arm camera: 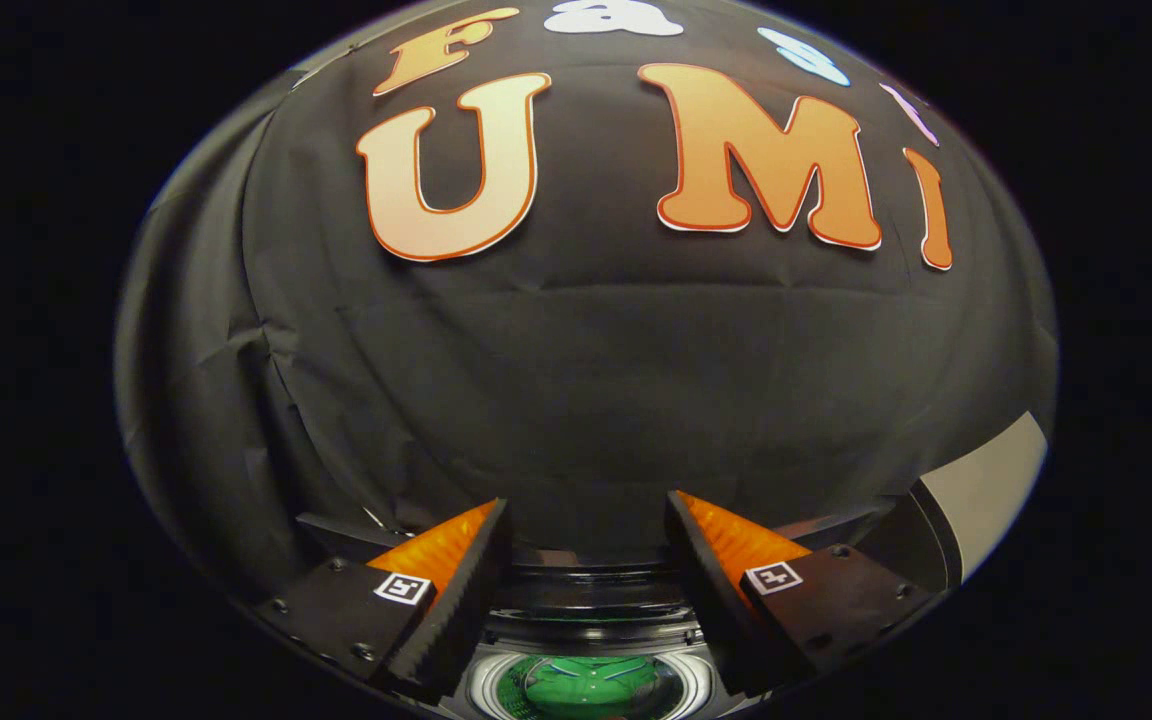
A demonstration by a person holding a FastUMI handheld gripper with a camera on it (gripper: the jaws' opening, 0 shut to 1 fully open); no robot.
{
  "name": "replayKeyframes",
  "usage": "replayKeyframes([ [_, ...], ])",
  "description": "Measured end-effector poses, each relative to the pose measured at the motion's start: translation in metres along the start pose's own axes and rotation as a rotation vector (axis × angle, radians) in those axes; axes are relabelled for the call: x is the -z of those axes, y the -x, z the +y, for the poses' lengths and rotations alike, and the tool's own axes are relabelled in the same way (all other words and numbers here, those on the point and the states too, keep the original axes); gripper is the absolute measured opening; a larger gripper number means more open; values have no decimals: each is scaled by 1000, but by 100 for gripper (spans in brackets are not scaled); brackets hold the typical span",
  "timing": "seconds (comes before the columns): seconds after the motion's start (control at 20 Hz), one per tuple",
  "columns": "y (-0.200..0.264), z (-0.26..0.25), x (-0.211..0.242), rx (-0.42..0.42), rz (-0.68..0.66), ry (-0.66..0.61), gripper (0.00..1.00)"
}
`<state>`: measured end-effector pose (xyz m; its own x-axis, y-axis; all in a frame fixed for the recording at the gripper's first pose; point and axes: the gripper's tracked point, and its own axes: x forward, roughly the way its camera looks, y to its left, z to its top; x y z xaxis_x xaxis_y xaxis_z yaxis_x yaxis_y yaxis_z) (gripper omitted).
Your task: Put the clothes into the washing machine and then close the washing machine lid.
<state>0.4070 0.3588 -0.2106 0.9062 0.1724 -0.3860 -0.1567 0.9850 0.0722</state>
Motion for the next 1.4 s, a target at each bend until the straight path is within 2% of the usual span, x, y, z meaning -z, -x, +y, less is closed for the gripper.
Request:
replayKeyframes([
  [0.2,10,0,7,-4,4,13,99],
  [1.05,102,5,60,2,-53,28,100],
  [1.4,112,7,70,-5,-108,29,99],
])
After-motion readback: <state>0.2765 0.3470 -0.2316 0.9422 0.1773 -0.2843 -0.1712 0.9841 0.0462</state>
